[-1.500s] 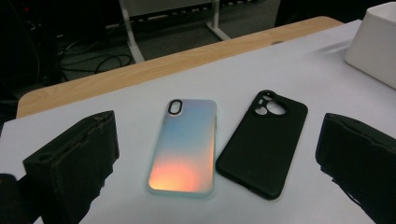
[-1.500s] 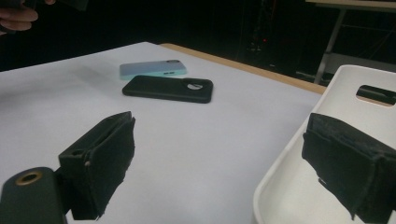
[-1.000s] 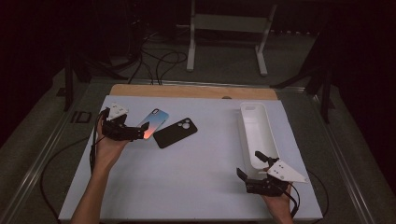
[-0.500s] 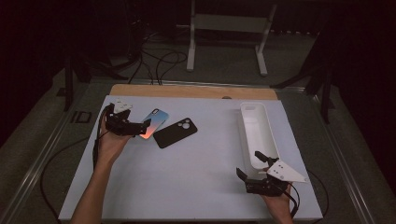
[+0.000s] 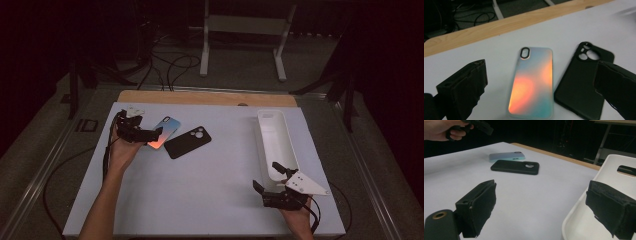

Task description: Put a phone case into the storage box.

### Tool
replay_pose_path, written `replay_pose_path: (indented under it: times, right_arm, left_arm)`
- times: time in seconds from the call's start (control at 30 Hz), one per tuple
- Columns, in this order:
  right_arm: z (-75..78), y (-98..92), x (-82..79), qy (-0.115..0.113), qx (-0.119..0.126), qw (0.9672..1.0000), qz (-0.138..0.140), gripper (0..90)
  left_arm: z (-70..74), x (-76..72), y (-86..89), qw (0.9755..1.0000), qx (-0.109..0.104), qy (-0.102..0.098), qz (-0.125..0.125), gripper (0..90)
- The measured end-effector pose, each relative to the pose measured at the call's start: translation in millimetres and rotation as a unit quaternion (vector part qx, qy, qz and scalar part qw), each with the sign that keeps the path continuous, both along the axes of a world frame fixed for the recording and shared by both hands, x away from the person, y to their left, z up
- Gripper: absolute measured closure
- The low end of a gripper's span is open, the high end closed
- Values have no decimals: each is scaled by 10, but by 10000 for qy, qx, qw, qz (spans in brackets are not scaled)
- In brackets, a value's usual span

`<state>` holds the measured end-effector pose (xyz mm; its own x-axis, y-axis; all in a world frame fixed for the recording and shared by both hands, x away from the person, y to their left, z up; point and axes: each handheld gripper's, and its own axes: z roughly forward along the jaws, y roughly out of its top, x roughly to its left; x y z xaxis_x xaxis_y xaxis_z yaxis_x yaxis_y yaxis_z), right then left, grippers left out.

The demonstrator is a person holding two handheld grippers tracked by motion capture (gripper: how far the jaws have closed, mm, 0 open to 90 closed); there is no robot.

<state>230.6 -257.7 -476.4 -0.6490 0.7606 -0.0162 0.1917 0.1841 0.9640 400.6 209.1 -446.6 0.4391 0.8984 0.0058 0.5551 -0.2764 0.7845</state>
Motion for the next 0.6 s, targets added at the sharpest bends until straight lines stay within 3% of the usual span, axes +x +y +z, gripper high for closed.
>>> replay_pose_path:
  times: [0.43,0.6]
  right_arm:
    - [-2,0,2,1,-7,10000,3,93]
    - [-3,-4,3,4,-7,10000,17,93]
  left_arm:
    - [-220,217,0,9989,172,435,80,0]
    - [-282,315,-52,9979,332,561,-67,0]
